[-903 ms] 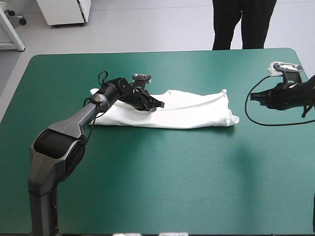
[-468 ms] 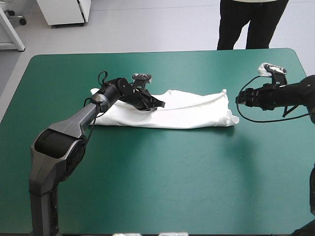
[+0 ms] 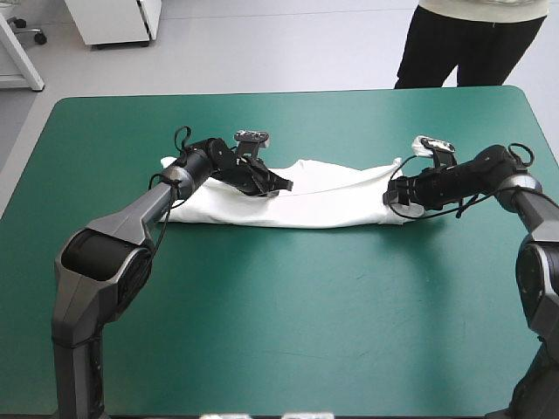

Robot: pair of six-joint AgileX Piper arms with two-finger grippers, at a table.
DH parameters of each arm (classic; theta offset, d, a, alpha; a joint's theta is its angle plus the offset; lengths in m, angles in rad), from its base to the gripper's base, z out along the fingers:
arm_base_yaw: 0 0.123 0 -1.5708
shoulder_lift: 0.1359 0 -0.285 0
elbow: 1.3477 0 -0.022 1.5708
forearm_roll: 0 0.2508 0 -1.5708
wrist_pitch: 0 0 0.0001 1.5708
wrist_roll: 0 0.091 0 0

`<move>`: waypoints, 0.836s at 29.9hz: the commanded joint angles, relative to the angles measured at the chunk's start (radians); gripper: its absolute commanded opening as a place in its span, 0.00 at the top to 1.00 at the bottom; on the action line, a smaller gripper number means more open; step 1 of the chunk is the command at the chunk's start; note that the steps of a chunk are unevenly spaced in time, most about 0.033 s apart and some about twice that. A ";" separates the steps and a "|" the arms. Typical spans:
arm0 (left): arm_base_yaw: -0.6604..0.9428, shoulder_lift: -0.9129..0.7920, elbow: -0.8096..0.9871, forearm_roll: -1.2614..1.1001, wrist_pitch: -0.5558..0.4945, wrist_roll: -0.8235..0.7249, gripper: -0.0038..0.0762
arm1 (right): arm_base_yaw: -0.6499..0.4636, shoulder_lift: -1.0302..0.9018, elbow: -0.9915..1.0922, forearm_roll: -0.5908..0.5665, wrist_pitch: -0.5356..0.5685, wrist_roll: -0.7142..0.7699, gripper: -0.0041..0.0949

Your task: Fold the cloth

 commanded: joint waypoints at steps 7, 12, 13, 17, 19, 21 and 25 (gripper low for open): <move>-0.004 -0.045 -0.022 -0.019 0.017 0.011 0.96 | 0.004 0.018 -0.014 0.026 0.030 -0.053 0.96; -0.004 -0.045 -0.022 -0.019 -0.003 0.012 0.96 | 0.004 -0.017 -0.016 0.041 0.034 -0.072 0.96; -0.004 -0.045 -0.022 -0.019 -0.007 0.012 0.96 | 0.004 -0.033 -0.016 0.041 0.034 -0.076 0.96; -0.004 -0.045 -0.022 -0.019 -0.030 0.012 0.96 | 0.004 -0.122 -0.016 0.041 0.035 -0.086 0.96; -0.004 -0.045 -0.022 -0.022 -0.046 0.012 0.96 | 0.005 -0.169 -0.016 0.046 0.041 -0.092 0.96; -0.004 -0.045 -0.022 -0.023 -0.055 0.012 0.96 | 0.005 -0.208 -0.016 0.056 0.054 -0.094 0.96; -0.004 -0.047 -0.022 -0.026 -0.071 0.012 0.96 | 0.019 -0.253 -0.038 0.060 0.082 -0.088 0.96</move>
